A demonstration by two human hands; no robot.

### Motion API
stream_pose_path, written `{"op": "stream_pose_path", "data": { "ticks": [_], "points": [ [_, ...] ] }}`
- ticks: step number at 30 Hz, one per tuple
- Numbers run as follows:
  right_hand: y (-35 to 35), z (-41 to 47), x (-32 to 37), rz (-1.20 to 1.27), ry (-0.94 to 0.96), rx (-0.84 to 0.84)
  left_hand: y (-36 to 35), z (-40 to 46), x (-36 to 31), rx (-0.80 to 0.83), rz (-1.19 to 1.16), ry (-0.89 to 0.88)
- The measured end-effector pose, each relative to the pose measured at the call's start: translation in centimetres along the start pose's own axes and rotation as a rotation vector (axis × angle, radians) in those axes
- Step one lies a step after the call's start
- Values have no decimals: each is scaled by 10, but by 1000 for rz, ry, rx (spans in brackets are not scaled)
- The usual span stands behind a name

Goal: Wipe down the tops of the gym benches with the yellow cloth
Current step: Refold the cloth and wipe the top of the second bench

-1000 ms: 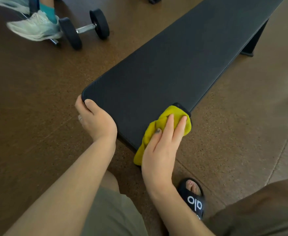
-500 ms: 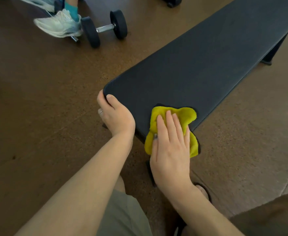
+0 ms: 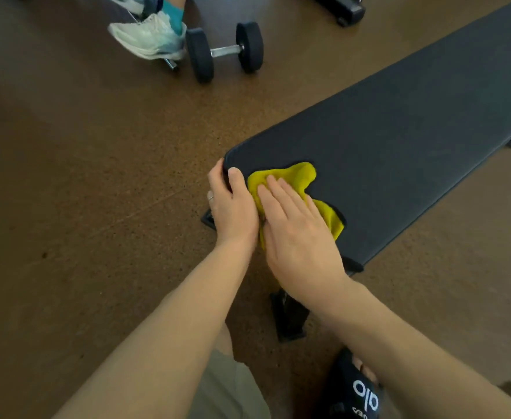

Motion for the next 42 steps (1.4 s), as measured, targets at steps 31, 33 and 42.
{"op": "stream_pose_path", "data": {
  "ticks": [31,33,42],
  "points": [
    [-35,118,38,-169,270,304,25,8,48,374,-549,272],
    [-40,144,40,-192,199,276,23,6,43,363,-554,266],
    [-27,48,30,-225,354,303,20,-2,45,447,-552,278]
  ]
}}
Point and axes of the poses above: each hand's wrist, its own z-axis towards the middle knuckle, its own y-axis out of the back of the hand, x = y × z, the point moved 7 cm from there along z, towards the middle knuckle, and after that the axes turned 13 degrees about z, right-handed, at the moved point
